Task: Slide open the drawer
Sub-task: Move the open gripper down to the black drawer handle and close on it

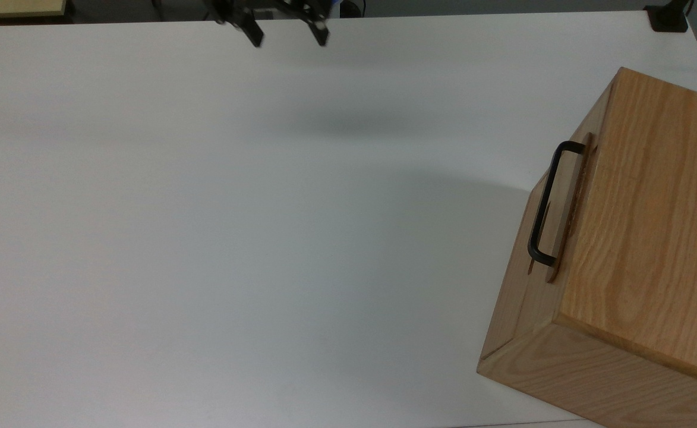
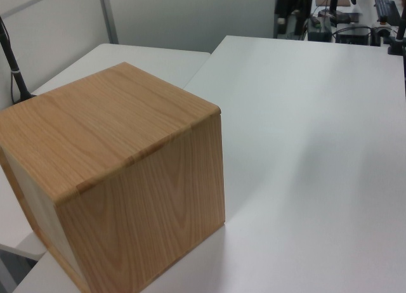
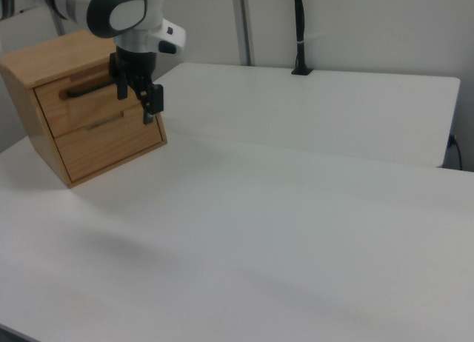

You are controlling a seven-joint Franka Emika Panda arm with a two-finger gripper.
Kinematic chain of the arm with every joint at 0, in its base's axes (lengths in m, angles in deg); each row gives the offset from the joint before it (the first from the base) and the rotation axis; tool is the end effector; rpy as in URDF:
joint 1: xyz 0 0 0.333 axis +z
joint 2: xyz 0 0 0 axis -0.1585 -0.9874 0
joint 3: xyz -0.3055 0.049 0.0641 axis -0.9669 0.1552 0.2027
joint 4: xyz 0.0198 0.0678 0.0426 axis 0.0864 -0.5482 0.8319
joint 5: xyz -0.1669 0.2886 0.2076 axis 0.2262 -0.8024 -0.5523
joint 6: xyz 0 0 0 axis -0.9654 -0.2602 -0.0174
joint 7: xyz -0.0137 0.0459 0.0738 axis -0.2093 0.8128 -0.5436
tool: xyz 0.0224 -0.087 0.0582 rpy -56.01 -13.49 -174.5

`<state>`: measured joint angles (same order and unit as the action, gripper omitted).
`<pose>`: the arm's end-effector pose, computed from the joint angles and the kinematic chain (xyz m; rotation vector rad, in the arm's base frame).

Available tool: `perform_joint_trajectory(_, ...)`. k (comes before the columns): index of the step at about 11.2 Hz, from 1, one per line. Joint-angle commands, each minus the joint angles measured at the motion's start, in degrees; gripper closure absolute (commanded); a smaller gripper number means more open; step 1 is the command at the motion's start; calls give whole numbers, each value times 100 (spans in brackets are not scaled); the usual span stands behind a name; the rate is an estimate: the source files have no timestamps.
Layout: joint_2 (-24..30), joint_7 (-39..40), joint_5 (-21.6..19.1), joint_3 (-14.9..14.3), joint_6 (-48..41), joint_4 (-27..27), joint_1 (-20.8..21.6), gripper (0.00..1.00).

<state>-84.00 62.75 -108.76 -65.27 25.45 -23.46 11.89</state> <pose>0.5894 -0.0031 0.6076 -2.7585 0.3626 0.0275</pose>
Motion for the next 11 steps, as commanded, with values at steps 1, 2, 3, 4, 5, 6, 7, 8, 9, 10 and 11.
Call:
perform_joint_trajectory(1,-335,-1044,-345,26,1122,112,591,0)
perform_joint_trajectory(2,-484,-1047,-633,113,1240,139,671,0)
perform_joint_trajectory(3,-624,-1047,-793,262,1354,278,855,0)
perform_joint_trajectory(4,-843,-1108,-820,394,1555,514,917,0)
perform_joint_trajectory(5,-1080,-1352,-829,525,1897,743,1005,0)
perform_joint_trajectory(6,-1326,-1476,-829,640,2274,945,1058,0)
perform_joint_trajectory(7,-1529,-1504,-829,693,2487,1130,1067,0)
perform_joint_trajectory(8,-1749,-1547,-829,763,2646,1384,1128,0)
perform_joint_trajectory(9,-1960,-1609,-821,755,2847,1483,1303,0)
perform_joint_trajectory(10,-2179,-1661,-821,747,3067,1562,1409,6)
perform_joint_trajectory(11,-2303,-1732,-821,746,3269,1615,1428,16)
